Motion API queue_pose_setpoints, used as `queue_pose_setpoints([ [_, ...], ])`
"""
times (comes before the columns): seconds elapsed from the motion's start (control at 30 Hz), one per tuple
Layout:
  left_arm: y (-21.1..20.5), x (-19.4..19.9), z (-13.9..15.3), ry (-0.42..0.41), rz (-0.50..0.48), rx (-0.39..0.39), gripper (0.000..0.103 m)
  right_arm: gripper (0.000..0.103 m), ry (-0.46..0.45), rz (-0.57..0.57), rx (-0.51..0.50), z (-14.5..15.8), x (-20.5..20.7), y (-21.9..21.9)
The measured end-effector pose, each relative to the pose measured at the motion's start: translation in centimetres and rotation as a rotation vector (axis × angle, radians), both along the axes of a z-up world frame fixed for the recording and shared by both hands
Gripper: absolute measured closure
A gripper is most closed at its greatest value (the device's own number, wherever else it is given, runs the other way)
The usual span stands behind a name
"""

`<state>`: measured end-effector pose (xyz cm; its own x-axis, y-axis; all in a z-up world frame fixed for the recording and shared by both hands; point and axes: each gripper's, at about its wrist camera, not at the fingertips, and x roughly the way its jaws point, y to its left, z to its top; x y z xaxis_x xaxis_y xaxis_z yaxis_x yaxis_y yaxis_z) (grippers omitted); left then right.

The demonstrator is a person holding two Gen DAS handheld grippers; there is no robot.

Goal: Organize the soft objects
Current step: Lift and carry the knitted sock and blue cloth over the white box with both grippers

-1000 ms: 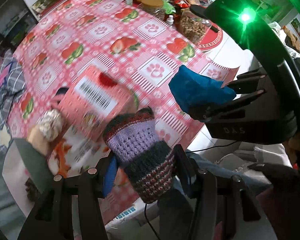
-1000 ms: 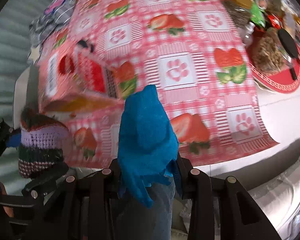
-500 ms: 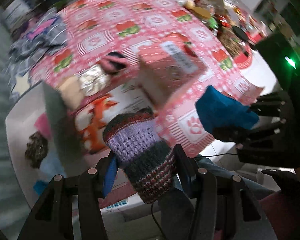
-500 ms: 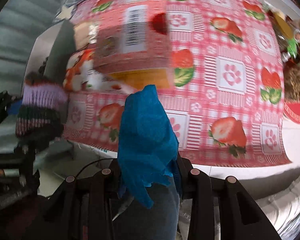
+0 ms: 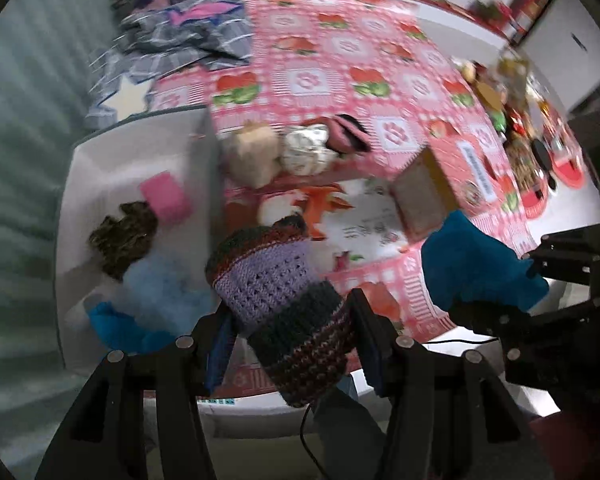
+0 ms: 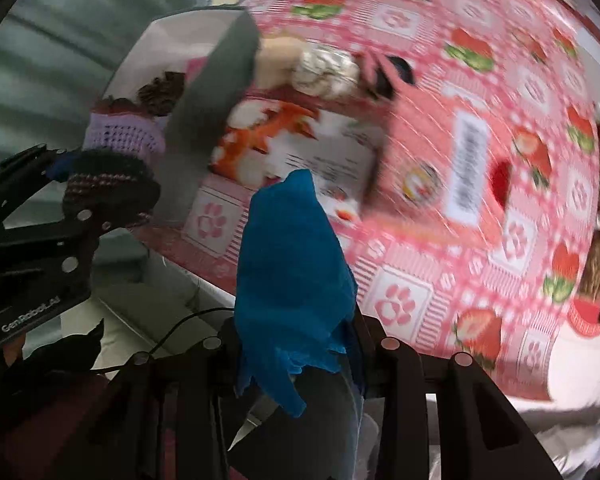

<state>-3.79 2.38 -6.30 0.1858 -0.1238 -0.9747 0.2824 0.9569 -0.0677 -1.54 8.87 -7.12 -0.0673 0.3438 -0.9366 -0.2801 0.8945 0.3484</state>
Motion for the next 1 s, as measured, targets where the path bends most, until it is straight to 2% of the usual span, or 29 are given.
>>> queue_pose_setpoints([
  [0.37, 7.5, 0.5, 0.4, -0.057, 0.24, 0.044, 0.045, 0.065, -0.058, 0.139, 0.026, 2.5, 4.0, 5.9],
  [0.77, 12.4, 1.2, -0.3, -0.049, 0.385, 0.075, 0.045, 0.065, -0.105, 0.251, 0.066, 4.2, 7.3, 12.0],
  [1.0, 14.3, 2.4, -0.8, -0.042, 0.461, 0.095, 0.045, 0.065, -0.111, 0.261, 0.081, 4.5, 9.4, 13.8],
])
